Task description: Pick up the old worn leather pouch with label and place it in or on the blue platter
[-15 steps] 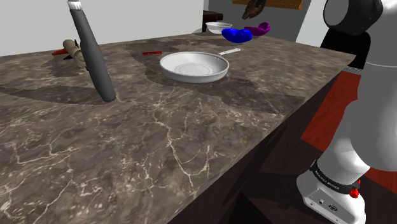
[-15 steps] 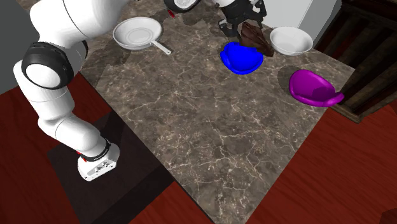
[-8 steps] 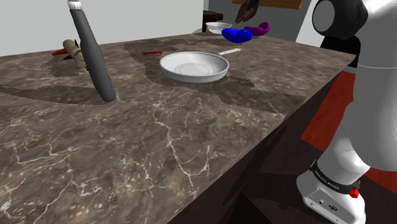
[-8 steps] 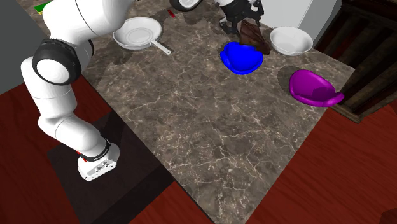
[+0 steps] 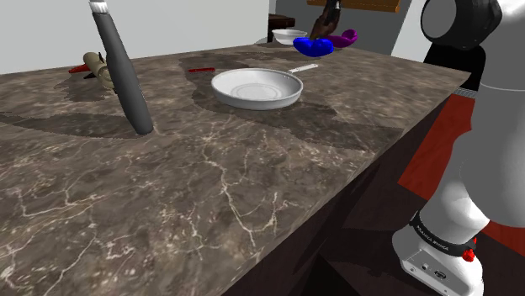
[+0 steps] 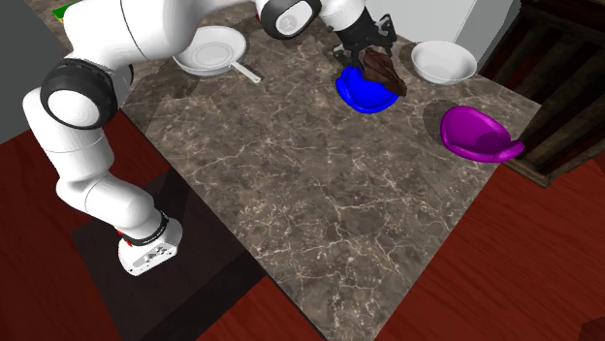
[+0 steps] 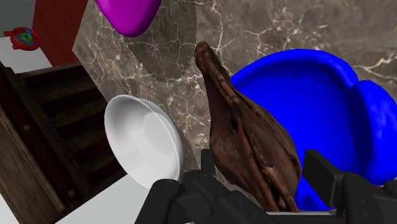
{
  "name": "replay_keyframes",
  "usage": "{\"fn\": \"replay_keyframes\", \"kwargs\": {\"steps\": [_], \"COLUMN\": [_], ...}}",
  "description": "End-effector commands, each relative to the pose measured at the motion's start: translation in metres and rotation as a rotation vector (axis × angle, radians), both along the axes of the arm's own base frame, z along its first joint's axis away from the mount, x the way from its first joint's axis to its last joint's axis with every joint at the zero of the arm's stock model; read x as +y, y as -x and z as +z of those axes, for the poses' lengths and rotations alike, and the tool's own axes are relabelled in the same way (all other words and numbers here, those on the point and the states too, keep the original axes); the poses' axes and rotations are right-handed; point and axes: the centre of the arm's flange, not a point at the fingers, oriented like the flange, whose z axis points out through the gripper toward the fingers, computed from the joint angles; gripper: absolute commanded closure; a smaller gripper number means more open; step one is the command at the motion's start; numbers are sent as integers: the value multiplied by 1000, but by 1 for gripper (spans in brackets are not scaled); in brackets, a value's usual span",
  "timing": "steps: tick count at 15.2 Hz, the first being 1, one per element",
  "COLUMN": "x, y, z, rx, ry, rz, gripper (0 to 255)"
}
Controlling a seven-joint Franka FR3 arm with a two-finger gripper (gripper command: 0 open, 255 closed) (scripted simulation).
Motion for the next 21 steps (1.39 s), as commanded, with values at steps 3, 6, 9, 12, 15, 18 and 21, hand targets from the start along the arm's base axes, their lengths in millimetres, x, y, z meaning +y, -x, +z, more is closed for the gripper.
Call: {"fn": "replay_keyframes", "kwargs": {"steps": [3,6,9,12,15,18,21], "x": [1,1,1,1,1,4,14], "y": [0,0,0,0,0,8,28], "z": [-22,-22,-22,-22,-22,-12,18], "rx": [-1,-1,-1,-1,-1,-1,-1], "ry": [1,1,1,1,1,1,1], "rz": [0,0,0,0,0,0,0], "gripper": [255,255,255,0,0,0,0]}}
